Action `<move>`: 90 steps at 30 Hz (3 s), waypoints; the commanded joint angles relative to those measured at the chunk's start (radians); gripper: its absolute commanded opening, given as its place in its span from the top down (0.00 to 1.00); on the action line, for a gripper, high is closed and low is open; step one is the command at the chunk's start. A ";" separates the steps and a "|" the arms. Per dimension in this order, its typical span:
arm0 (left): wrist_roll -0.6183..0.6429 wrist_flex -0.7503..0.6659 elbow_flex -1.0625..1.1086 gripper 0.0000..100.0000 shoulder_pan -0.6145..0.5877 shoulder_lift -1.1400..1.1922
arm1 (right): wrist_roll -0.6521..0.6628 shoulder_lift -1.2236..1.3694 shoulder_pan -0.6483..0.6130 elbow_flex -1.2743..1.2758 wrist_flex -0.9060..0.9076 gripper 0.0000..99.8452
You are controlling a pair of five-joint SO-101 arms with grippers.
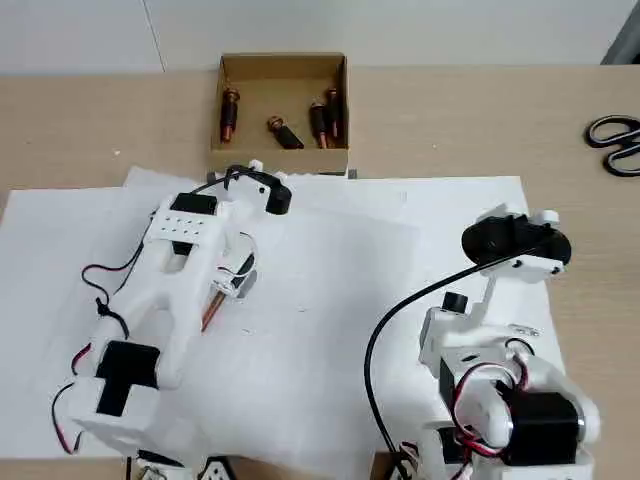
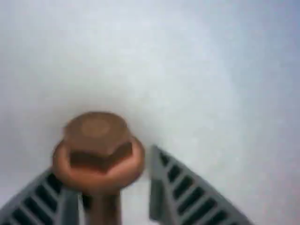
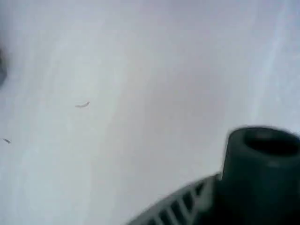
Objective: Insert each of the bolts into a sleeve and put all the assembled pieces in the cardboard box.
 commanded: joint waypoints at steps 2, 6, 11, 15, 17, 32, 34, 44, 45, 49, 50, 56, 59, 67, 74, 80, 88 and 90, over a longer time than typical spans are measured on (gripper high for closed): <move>0.005 -0.008 -0.028 0.97 0.000 0.038 | -0.003 -0.007 0.010 -0.003 -0.025 1.00; 0.005 -0.008 -0.028 0.99 0.000 0.048 | -0.032 -0.007 0.010 -0.003 -0.025 1.00; 0.005 -0.003 -0.031 1.00 0.000 0.046 | -0.032 -0.007 0.010 -0.003 -0.025 1.00; 0.029 0.068 -0.105 1.00 0.000 0.044 | -0.032 -0.007 0.010 -0.003 -0.025 1.00; 0.055 0.112 -0.165 1.00 0.000 0.044 | -0.032 -0.007 0.010 -0.003 -0.025 1.00; 0.103 0.313 -0.449 1.00 0.009 -0.195 | -0.031 -0.007 0.004 -0.003 -0.025 1.00; 0.120 0.387 -0.476 1.00 0.009 -0.242 | -0.029 -0.007 0.002 -0.003 -0.025 1.00; 0.144 0.414 -0.483 1.00 0.029 -0.569 | -0.026 -0.007 -0.064 -0.011 -0.027 1.00; 0.150 0.390 -0.473 1.00 0.029 -0.603 | -0.028 -0.007 -0.088 -0.011 -0.033 1.00; 0.316 0.269 -0.358 1.00 0.025 -0.723 | -0.026 -0.007 -0.153 -0.011 -0.108 1.00; 0.358 0.235 -0.317 1.00 0.028 -0.753 | -0.026 -0.007 -0.166 -0.011 -0.130 1.00; 0.617 0.014 -0.010 1.00 0.031 -0.933 | 0.018 -0.007 -0.283 -0.008 -0.194 1.00; 0.747 -0.081 0.125 1.00 0.055 -1.026 | 0.034 -0.008 -0.340 -0.006 -0.217 1.00; 0.916 -0.407 0.450 1.00 0.235 -1.350 | 0.127 -0.070 -0.510 0.011 -0.240 1.00; 0.918 -0.741 0.817 1.00 0.270 -1.700 | 0.288 -0.263 -0.515 0.101 -0.237 1.00; 0.916 -0.775 0.983 1.00 0.298 -1.953 | 0.414 -0.403 -0.513 0.198 -0.248 1.00; 0.979 -0.772 1.007 1.00 0.371 -1.966 | 0.437 -0.499 -0.518 0.361 -0.366 1.00; 1.000 -0.772 1.007 1.00 0.391 -1.966 | 0.437 -0.510 -0.518 0.399 -0.395 1.00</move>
